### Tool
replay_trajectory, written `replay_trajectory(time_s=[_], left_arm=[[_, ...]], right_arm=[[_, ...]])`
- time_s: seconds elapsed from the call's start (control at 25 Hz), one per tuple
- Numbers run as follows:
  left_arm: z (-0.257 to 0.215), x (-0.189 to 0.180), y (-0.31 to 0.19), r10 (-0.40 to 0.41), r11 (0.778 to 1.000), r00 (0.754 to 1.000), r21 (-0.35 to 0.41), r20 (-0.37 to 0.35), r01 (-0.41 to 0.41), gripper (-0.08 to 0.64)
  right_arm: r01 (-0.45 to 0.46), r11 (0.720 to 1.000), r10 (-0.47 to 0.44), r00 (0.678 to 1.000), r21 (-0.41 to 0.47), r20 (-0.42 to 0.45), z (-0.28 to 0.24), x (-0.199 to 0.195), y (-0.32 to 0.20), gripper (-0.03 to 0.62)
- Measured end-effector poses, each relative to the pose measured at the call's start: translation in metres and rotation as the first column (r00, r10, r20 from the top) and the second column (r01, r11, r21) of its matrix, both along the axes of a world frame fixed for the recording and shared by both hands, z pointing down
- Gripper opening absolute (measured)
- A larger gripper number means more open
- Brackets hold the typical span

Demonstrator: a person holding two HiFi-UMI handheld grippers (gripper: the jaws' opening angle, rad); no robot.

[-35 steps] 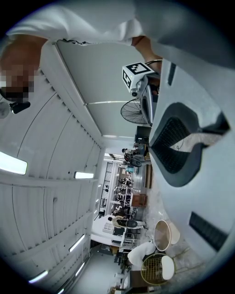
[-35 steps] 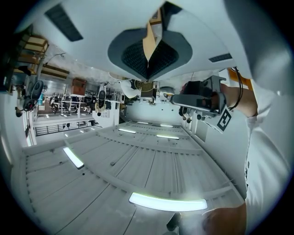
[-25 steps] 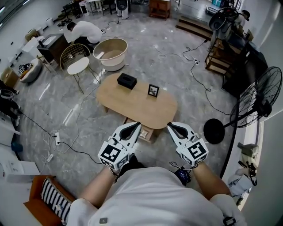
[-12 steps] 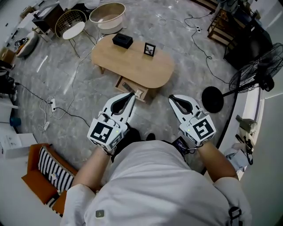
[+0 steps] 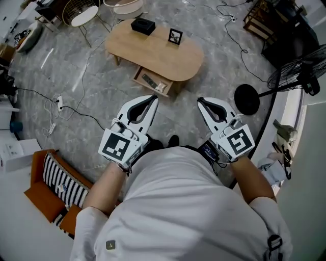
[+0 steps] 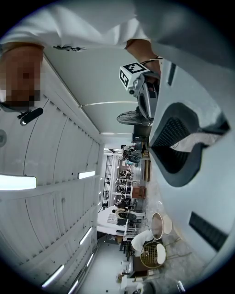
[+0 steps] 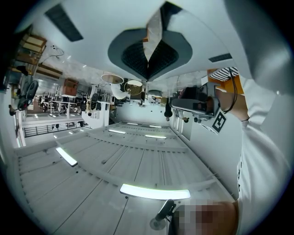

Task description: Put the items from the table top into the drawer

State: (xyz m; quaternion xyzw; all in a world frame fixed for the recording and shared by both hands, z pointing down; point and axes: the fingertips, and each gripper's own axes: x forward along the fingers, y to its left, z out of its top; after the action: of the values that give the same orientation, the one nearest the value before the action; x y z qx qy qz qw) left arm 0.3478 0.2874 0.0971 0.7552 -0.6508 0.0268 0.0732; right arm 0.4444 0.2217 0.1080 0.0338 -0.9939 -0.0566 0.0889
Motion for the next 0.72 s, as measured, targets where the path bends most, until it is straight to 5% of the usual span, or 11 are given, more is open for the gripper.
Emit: replay_trajectory(time_s=[0.72], left_arm=[[-0.009, 0.011, 0.012, 0.013, 0.998, 1.000, 0.066, 0.020, -0.014, 0.009]], right_arm=[[-0.005, 1.000, 0.005, 1.000, 0.004, 0.028, -0.004, 0.008, 0.017, 0.028]])
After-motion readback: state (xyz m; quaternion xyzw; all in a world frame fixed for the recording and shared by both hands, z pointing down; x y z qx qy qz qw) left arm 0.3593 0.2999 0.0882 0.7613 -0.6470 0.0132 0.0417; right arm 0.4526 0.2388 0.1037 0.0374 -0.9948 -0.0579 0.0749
